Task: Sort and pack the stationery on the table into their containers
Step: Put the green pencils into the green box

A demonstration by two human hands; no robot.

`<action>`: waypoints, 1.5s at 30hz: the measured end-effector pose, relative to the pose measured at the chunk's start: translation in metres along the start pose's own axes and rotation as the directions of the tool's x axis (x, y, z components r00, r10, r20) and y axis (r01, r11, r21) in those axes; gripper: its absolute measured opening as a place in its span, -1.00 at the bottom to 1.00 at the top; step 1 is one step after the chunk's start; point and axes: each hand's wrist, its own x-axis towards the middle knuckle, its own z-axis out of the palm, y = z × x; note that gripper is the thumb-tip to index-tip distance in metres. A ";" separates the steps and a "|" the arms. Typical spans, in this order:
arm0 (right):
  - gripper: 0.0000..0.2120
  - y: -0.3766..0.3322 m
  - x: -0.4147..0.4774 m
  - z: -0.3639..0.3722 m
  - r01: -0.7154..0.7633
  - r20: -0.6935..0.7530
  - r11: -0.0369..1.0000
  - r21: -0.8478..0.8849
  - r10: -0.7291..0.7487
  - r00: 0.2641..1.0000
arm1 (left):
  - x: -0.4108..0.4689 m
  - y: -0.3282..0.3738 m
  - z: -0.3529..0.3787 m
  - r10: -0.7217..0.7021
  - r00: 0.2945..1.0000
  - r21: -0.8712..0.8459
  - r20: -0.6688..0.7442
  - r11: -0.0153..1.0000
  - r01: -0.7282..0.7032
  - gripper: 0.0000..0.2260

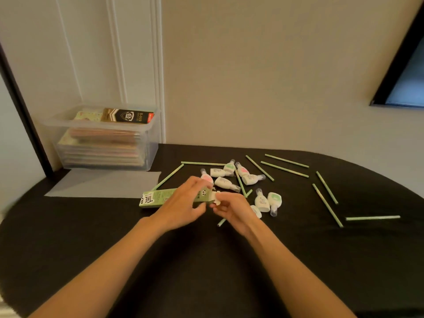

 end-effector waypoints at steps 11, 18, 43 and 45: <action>-0.79 -0.005 -0.022 -0.012 -0.054 0.122 0.974 0.218 0.028 0.992 | 0.011 0.031 0.003 -0.048 0.999 0.137 0.004 0.989 0.047 -0.69; -0.73 -0.012 -0.016 -0.018 -0.025 0.070 0.987 0.157 0.014 0.997 | 0.014 0.031 0.008 -0.101 0.994 0.142 0.040 0.985 0.095 -0.53; -0.61 -0.014 0.060 -0.071 -0.182 -0.284 0.240 -0.954 -0.521 0.805 | 0.049 -0.016 0.073 -0.296 0.905 0.439 -0.307 0.799 0.410 -0.51; -0.65 -0.017 0.067 -0.070 -0.208 -0.259 0.158 -0.965 -0.484 0.836 | 0.055 -0.019 0.076 -0.268 0.917 0.437 -0.294 0.816 0.379 -0.52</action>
